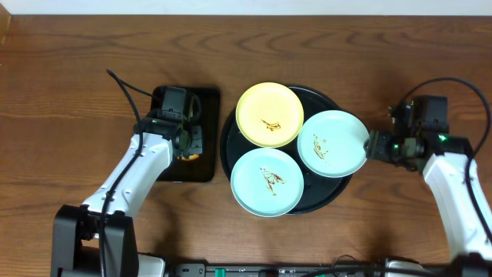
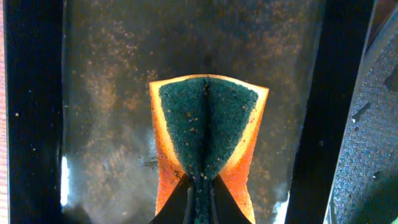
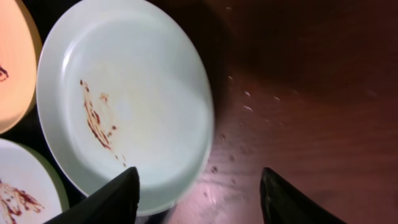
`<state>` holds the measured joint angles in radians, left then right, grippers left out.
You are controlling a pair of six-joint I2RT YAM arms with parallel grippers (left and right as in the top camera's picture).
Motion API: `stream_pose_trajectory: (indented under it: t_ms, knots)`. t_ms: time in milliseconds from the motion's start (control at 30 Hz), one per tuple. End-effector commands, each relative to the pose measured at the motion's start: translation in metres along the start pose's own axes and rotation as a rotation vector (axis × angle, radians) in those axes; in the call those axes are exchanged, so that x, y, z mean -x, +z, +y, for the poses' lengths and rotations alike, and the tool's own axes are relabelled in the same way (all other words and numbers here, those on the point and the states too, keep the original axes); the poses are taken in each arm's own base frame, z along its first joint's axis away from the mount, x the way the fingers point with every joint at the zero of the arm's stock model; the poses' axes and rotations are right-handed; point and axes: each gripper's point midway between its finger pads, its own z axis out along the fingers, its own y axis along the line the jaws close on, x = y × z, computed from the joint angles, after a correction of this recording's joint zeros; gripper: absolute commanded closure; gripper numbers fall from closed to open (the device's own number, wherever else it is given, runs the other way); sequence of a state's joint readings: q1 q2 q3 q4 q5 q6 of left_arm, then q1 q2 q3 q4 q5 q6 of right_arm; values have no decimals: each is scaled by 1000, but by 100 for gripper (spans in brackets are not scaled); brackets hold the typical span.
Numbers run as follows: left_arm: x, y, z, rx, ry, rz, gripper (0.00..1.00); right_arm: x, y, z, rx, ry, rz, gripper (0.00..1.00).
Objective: Clean dirty plates on tray and stack at the side
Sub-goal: 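Grip the rim of the right blue plate with the right gripper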
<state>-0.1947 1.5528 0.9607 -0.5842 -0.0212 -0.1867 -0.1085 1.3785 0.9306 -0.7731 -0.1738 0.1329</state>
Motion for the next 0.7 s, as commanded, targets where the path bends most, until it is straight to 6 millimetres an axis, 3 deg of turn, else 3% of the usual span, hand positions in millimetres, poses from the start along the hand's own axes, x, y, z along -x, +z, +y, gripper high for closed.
stream_pose_trajectory:
  t_ms: [0,333,467,667]
  knots:
    - [8,-6,-4,-17,-12,-23,92,2,16,11,89,-27,45,51]
    - [8,-6,-4,-17,-12,-23,92,-2,53,4,81,-6,116,66]
    - [8,-6,-4,-17,-12,-23,93,-2,58,3,80,-6,123,74]
    - [8,-7,-4,-20,-12,-22,92,-4,59,2,76,-6,129,78]
